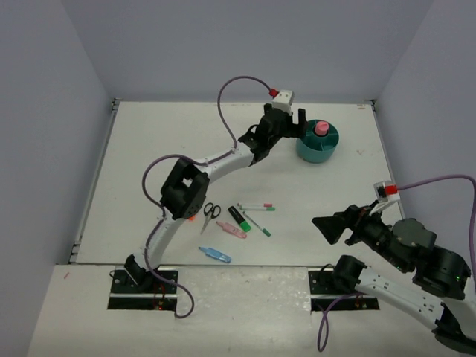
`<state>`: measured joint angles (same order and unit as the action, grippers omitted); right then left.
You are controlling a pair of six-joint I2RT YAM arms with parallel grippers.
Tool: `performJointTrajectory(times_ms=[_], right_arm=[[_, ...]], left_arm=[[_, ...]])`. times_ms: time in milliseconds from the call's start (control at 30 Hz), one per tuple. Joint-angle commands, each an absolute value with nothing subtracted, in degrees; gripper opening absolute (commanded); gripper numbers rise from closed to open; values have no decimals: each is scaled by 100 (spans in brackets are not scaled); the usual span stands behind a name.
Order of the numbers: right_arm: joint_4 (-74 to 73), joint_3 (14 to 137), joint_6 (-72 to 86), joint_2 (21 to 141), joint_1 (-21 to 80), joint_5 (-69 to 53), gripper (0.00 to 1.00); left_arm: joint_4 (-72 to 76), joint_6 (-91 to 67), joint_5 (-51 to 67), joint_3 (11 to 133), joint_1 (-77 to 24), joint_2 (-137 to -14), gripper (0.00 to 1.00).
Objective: Sort the stationery into containers
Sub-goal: Place the pen in the storage box, then pick up the pen from the center of the board.
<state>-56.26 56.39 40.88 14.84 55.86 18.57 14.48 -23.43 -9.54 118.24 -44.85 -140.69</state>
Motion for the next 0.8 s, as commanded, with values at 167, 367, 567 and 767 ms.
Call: performJointTrajectory(times_ms=[167, 367, 567, 767], right_arm=[[-3866, 4663, 3315, 3301, 5590, 933, 99], [-2969, 4620, 2849, 4892, 5599, 517, 89], [-2739, 5447, 2238, 7156, 6131, 202, 75], [-2886, 6608, 1509, 9052, 6504, 528, 54]], left_arm=[[-1677, -3174, -3084, 9416, -4491, -9181, 100], [-2806, -3960, -3267, 6635, -4491, -6662, 100], [-4552, -4192, -3343, 5993, -4491, -4590, 100], [-4965, -3629, -3295, 5860, -4491, -3219, 100]])
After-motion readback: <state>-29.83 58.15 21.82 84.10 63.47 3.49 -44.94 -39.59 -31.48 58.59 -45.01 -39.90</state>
